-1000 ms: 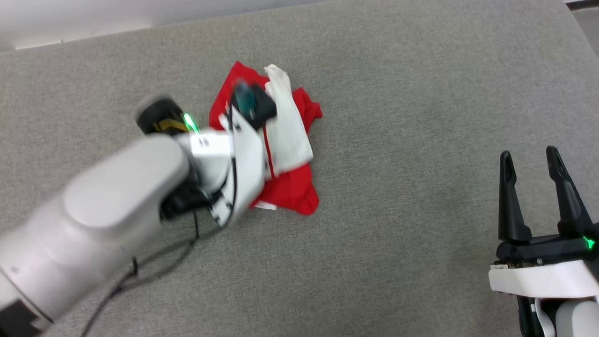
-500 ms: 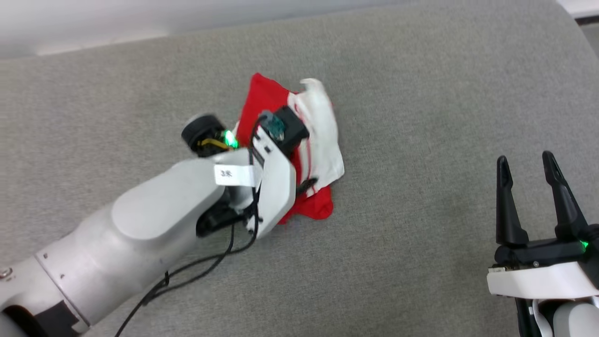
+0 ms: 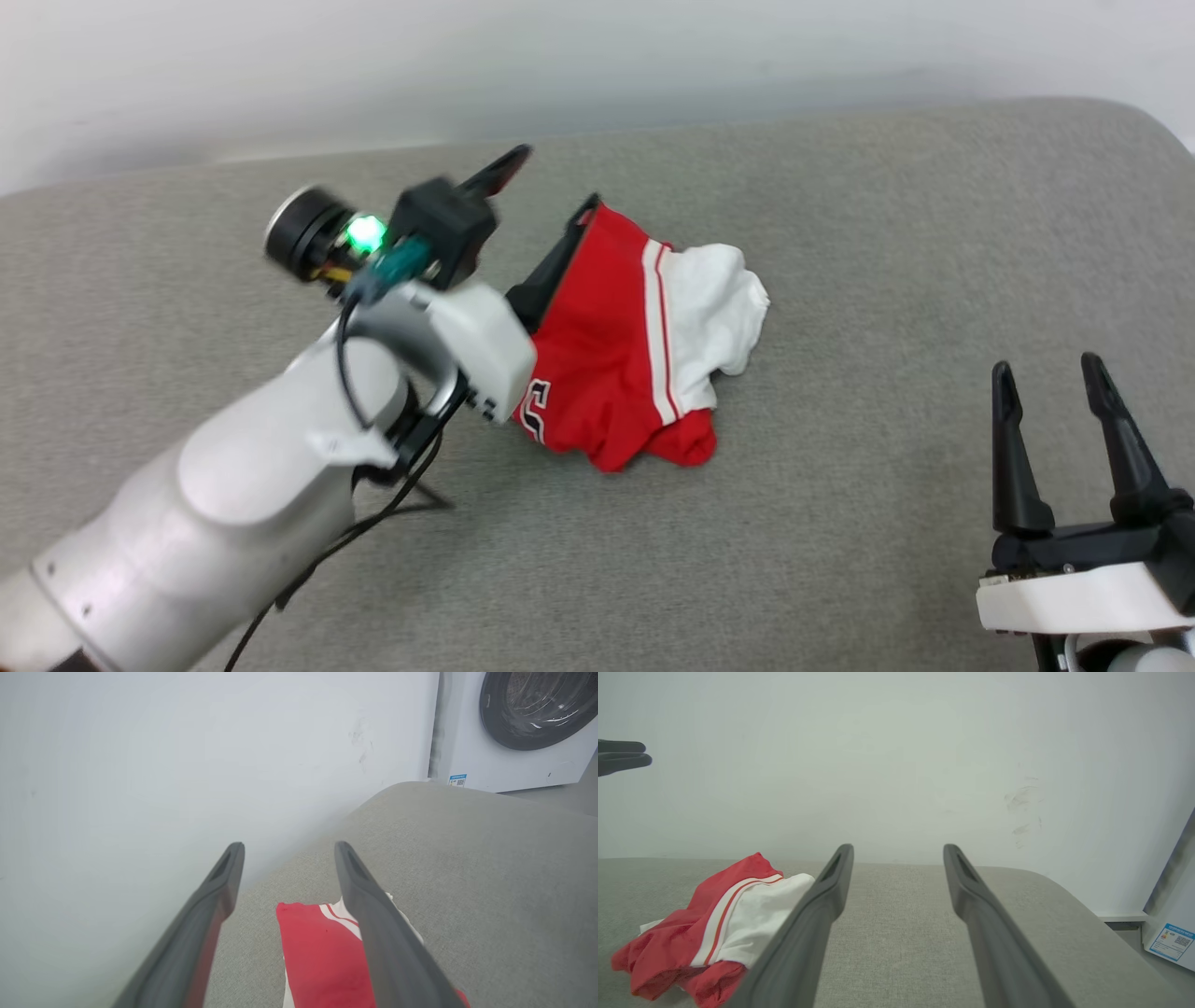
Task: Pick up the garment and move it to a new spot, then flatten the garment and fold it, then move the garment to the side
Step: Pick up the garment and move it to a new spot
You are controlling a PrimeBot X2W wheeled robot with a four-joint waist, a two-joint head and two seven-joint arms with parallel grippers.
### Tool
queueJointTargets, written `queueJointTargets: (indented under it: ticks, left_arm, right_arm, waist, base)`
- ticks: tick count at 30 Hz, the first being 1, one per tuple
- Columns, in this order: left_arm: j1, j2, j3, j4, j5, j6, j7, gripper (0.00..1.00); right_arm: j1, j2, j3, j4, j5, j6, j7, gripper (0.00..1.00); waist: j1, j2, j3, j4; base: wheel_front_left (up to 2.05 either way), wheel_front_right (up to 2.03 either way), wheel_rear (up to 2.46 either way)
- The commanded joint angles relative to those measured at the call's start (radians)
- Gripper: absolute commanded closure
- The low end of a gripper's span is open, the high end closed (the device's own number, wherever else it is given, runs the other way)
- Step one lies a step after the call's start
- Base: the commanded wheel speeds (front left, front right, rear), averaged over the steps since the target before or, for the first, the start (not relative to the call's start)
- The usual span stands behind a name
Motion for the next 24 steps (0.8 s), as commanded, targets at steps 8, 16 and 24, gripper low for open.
queueJointTargets:
  ticks: [8, 16, 24]
  left_arm:
    - [0.193, 0.066, 0.122, -0.041, 0.047, 0.199, -0.11, 0.0]
    - [0.47, 0.073, 0.382, -0.204, 0.206, 0.359, -0.113, 0.0]
    - [0.743, -0.02, 0.569, -0.283, 0.362, 0.361, -0.113, 0.0]
  right_arm:
    - [0.025, 0.002, -0.009, -0.003, -0.014, 0.0, -0.001, 0.0]
    - [0.046, 0.002, -0.013, 0.001, -0.015, 0.0, -0.001, 0.0]
    - [0.067, 0.003, -0.011, 0.009, -0.007, 0.0, -0.001, 0.0]
  waist:
    - [0.0, 0.0, -0.039, 0.063]
    - [0.0, 0.0, -0.062, 0.094]
    - [0.0, 0.0, -0.085, 0.108]
  base:
    - [0.0, 0.0, 0.0]
    - [0.0, 0.0, 0.0]
    - [0.0, 0.0, 0.0]
